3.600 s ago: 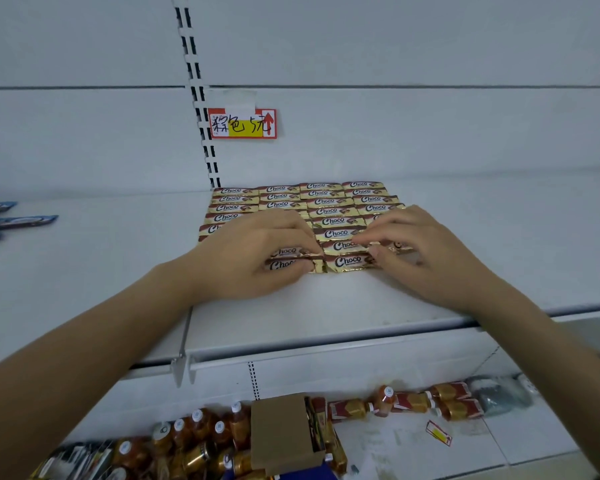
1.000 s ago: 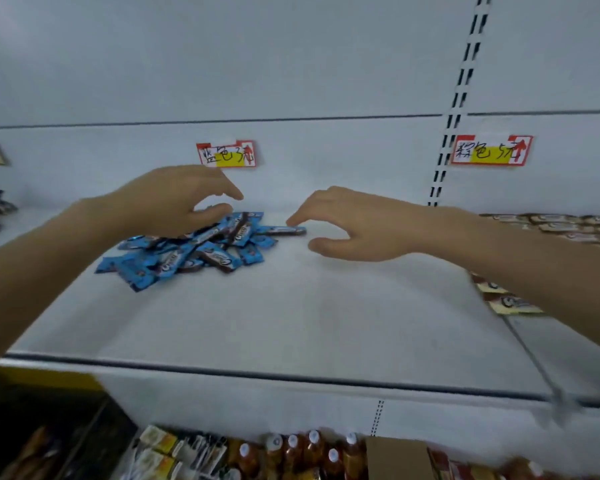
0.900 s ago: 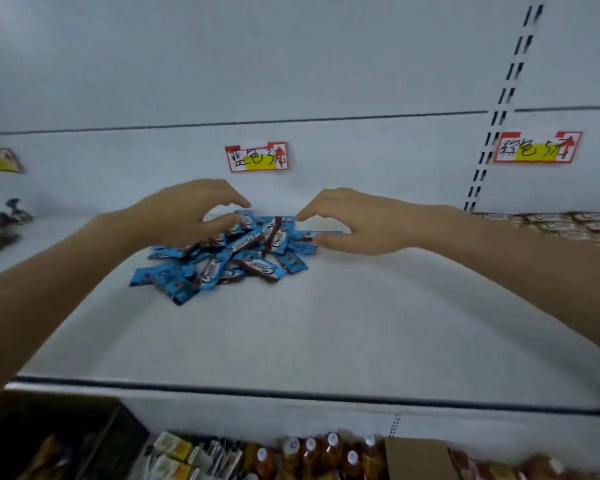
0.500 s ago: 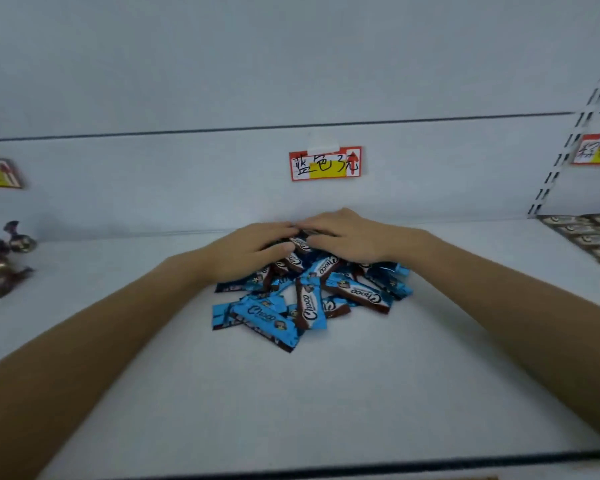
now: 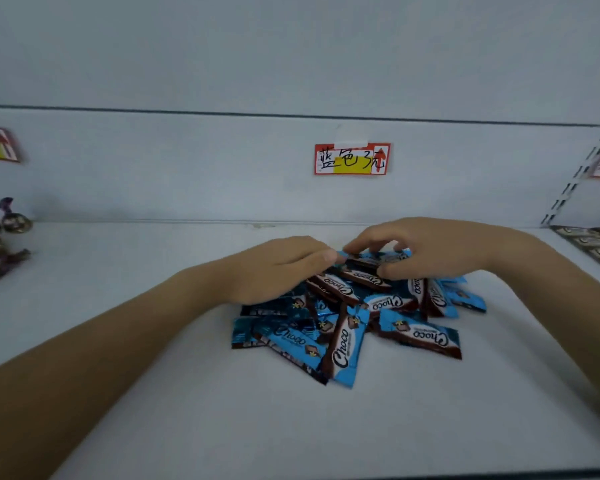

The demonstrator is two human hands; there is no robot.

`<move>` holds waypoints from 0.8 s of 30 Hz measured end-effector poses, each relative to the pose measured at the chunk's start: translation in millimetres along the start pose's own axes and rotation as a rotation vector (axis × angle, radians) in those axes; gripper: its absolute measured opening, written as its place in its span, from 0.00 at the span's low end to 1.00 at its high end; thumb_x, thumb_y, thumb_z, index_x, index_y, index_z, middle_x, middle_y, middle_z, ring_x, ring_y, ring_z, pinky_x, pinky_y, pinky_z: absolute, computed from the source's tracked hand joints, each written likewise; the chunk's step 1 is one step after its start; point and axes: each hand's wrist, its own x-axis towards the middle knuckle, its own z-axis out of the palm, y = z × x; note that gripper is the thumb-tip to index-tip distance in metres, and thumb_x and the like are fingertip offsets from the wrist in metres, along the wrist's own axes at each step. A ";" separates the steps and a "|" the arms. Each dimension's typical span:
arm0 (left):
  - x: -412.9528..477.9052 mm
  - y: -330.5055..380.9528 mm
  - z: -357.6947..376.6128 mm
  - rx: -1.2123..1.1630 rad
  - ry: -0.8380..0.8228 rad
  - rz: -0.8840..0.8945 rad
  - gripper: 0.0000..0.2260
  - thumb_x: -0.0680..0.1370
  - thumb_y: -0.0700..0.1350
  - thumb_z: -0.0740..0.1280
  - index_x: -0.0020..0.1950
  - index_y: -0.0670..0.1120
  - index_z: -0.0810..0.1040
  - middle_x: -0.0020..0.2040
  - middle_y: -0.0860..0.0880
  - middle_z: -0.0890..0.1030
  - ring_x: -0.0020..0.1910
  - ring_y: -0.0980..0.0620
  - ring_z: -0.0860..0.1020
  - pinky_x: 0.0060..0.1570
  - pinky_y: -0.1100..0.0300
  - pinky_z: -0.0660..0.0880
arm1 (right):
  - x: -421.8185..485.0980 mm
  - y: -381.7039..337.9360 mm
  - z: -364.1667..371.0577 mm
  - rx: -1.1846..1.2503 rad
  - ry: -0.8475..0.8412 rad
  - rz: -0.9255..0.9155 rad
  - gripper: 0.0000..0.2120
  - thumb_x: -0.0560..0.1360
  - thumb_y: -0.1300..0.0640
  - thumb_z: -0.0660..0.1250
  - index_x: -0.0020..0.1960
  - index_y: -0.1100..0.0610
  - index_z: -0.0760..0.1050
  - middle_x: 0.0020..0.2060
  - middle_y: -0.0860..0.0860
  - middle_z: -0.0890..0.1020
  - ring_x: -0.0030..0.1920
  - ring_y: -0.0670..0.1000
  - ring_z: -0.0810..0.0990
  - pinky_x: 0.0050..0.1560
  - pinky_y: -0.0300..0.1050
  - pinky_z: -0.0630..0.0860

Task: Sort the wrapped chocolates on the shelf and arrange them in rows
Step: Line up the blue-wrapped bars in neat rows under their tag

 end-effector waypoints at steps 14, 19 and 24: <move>-4.0 -7.7 -16.1 0.157 0.110 -0.164 0.16 0.75 0.53 0.66 0.62 0.54 0.74 0.42 0.64 0.75 0.41 0.65 0.74 0.36 0.74 0.67 | -3.2 6.9 -5.5 0.017 0.027 0.096 0.15 0.72 0.51 0.69 0.57 0.47 0.72 0.46 0.40 0.75 0.47 0.40 0.74 0.46 0.34 0.71; -7.0 0.7 -15.5 -0.156 0.050 -0.168 0.09 0.74 0.47 0.68 0.53 0.58 0.77 0.39 0.56 0.81 0.37 0.64 0.79 0.37 0.74 0.73 | -4.7 6.6 -7.4 0.149 0.076 0.091 0.08 0.72 0.52 0.69 0.49 0.46 0.72 0.45 0.45 0.80 0.44 0.44 0.78 0.51 0.43 0.75; -10.0 1.5 -21.4 -0.382 0.082 -0.265 0.04 0.75 0.43 0.67 0.46 0.53 0.78 0.46 0.49 0.82 0.44 0.56 0.80 0.43 0.64 0.77 | -5.5 7.2 -11.1 0.404 0.212 0.088 0.02 0.74 0.56 0.66 0.46 0.50 0.75 0.44 0.48 0.82 0.42 0.44 0.79 0.46 0.34 0.74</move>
